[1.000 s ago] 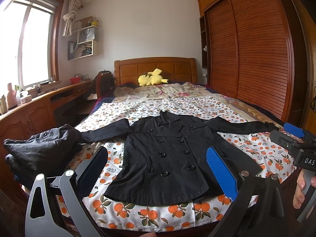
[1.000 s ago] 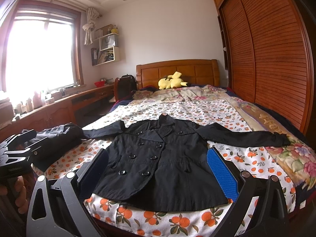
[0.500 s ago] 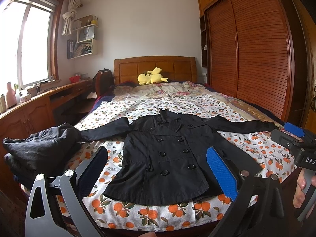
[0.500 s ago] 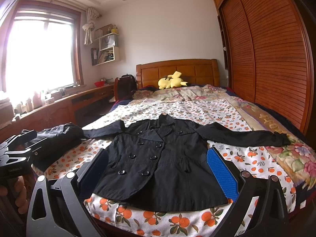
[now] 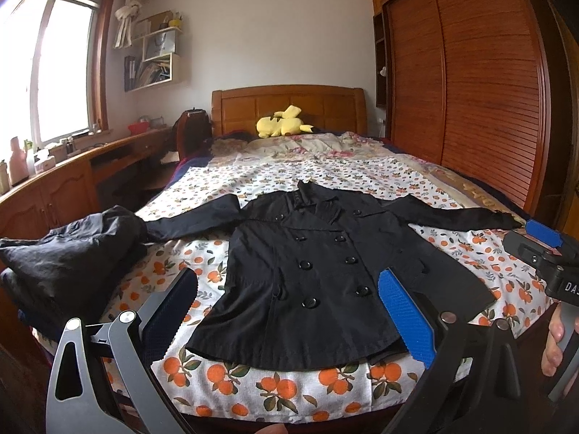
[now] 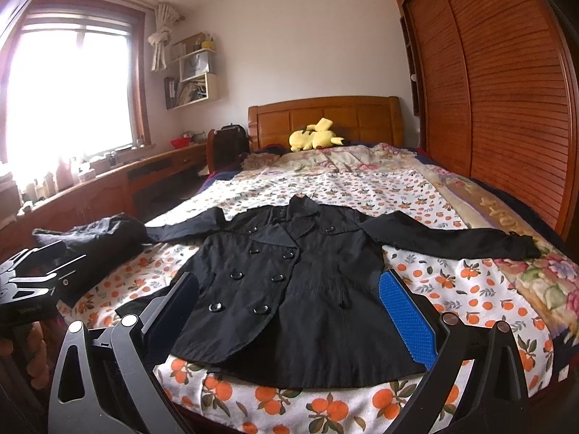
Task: Fold large clothes
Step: 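Move the left tool to the coat sleeve nearest it, fingers open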
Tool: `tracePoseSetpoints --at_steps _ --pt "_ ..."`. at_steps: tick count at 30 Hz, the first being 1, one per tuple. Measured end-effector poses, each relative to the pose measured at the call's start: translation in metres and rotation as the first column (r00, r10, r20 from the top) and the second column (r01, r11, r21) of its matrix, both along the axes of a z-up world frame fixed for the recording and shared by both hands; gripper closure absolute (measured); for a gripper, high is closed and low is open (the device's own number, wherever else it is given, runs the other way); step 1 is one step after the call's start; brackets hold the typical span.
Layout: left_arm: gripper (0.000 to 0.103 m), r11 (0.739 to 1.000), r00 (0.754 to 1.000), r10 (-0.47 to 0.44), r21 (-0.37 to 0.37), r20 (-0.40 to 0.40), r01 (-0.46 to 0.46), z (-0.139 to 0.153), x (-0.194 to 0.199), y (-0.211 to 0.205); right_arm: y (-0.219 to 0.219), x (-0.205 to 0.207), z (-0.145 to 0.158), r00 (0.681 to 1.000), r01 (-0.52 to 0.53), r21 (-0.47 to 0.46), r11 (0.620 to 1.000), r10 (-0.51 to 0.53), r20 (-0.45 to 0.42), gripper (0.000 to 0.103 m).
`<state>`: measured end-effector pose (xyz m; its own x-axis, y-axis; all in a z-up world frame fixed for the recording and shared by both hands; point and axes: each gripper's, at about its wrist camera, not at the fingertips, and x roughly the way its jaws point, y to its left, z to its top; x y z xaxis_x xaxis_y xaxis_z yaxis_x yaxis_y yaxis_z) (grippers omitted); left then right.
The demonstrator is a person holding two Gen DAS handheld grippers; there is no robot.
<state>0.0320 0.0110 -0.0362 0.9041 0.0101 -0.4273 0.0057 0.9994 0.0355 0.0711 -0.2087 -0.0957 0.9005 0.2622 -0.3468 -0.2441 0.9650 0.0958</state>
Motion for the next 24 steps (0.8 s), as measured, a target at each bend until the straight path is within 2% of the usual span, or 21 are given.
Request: tracePoseSetpoints --at_steps 10,24 --pt "0.002 1.000 0.999 0.019 0.005 -0.041 -0.019 -0.021 0.026 0.008 0.017 0.038 -0.010 0.999 -0.043 -0.019 0.999 0.043 -0.011 0.006" --pt "0.002 0.998 0.988 0.061 -0.002 -0.145 -0.062 -0.077 0.072 0.036 0.049 0.103 -0.043 0.990 -0.133 -0.050 0.990 0.131 -0.051 0.006"
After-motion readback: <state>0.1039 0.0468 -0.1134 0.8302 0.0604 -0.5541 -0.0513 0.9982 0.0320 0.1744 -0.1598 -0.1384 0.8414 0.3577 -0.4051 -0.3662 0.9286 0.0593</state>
